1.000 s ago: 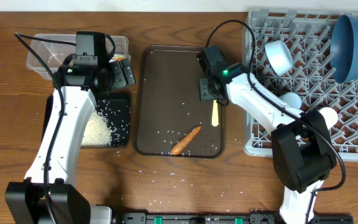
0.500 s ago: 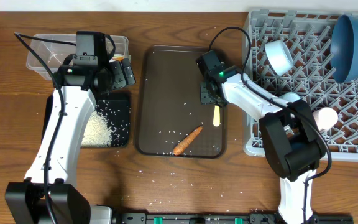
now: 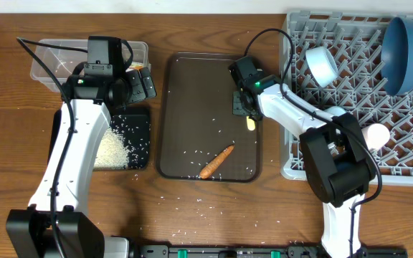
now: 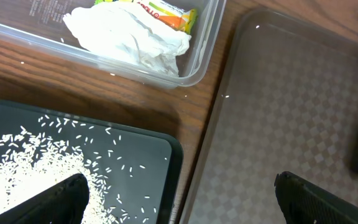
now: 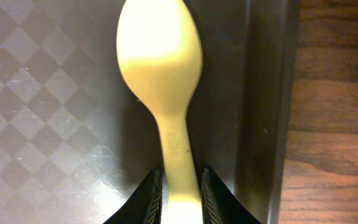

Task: Sort waste into correct bins and load items into the dishwasher rack
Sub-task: 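Carry the yellow spoon into the rack and release it with the right gripper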

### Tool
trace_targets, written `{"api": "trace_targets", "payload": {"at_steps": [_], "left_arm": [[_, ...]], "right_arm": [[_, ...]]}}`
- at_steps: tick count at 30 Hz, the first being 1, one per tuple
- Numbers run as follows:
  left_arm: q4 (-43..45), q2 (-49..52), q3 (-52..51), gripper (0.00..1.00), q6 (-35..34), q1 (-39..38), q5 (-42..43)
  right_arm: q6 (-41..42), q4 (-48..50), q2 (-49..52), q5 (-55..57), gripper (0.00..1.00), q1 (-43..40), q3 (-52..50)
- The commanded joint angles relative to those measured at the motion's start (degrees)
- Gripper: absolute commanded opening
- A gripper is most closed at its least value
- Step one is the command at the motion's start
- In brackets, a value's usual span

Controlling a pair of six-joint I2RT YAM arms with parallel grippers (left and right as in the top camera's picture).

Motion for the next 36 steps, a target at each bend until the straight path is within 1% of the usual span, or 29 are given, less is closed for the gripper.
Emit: {"api": "trace_targets", "payload": {"at_steps": [1, 7, 10, 18, 31, 36], "left_arm": [[-0.13, -1.16, -0.22, 0.98, 0.07, 0.09, -0.50], [-0.13, -1.16, -0.22, 0.97, 0.07, 0.09, -0.50], [-0.13, -1.16, -0.22, 0.98, 0.07, 0.09, -0.50], [-0.13, -1.16, -0.22, 0.97, 0.07, 0.09, -0.50], [-0.13, -1.16, -0.22, 0.97, 0.07, 0.09, -0.50], [-0.13, -1.16, -0.22, 0.98, 0.07, 0.09, -0.50]], "right_arm": [[-1.33, 0.39, 2.60, -3.78, 0.17, -0.42, -0.44], [-2.78, -0.63, 2.51, -7.19, 0.16, -0.44, -0.39], [-2.80, -2.32, 2.51, -8.90, 0.14, -0.44, -0.28], [-6.19, -7.02, 2.14, -10.82, 0.01, -0.61, 2.36], [-8.94, -18.21, -1.40, -10.73, 0.01, -0.96, 11.67], [-11.43, -22.56, -4.13, -10.34, 0.01, -2.73, 15.91]]}}
